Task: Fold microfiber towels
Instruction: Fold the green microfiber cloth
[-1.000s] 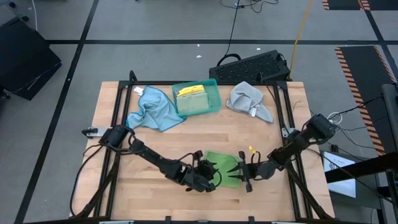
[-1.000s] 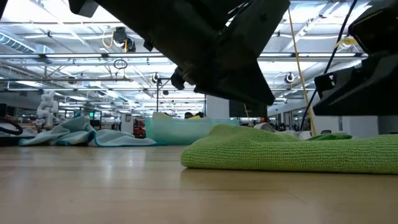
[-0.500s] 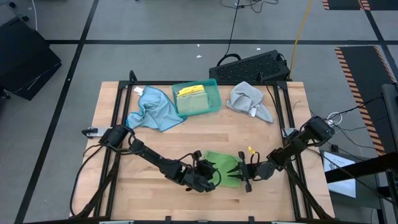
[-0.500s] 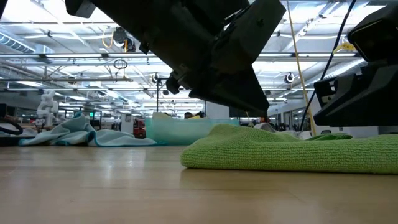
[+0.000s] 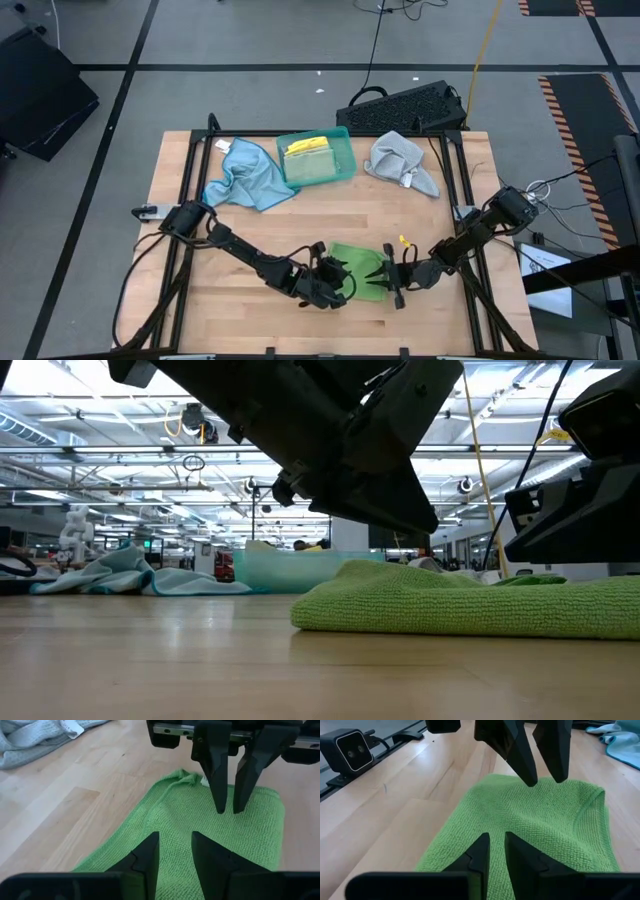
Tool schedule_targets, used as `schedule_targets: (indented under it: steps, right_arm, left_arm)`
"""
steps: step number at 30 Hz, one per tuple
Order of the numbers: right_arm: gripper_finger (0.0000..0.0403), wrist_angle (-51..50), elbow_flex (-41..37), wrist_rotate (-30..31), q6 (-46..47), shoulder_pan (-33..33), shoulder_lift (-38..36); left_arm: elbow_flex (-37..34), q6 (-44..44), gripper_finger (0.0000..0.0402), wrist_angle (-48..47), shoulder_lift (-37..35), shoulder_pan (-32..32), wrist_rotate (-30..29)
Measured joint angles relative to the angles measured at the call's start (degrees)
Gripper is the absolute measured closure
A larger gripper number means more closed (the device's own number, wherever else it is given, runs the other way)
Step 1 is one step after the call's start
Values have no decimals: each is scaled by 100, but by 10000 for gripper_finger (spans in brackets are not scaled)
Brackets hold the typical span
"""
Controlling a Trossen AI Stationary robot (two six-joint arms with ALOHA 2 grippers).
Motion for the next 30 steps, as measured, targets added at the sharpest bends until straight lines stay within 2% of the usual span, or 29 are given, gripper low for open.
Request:
schedule_targets:
  steps: [6,10,15,19,23,26,30]
  right_arm:
    - [353,41,0,0,2,0,0]
    - [353,42,0,0,36,0,0]
    - [353,106,0,0,98,0,0]
    - [353,154,0,0,89,0,0]
    - [353,283,0,4,11,-5,2]
    - [353,476,40,8,-40,-76,2]
    - [353,480,223,3,-81,-201,39]
  left_arm:
    - [0,-325,284,-11,0,102,3]
    - [0,-122,285,-15,0,140,-10]
    - [-35,40,315,33,-1,140,-156]
    - [-372,-50,356,381,-4,138,-164]
    - [-777,9,392,1218,-4,140,-41]
    - [-1020,113,396,1662,-4,172,31]
    - [-1319,-169,383,1570,-4,284,40]
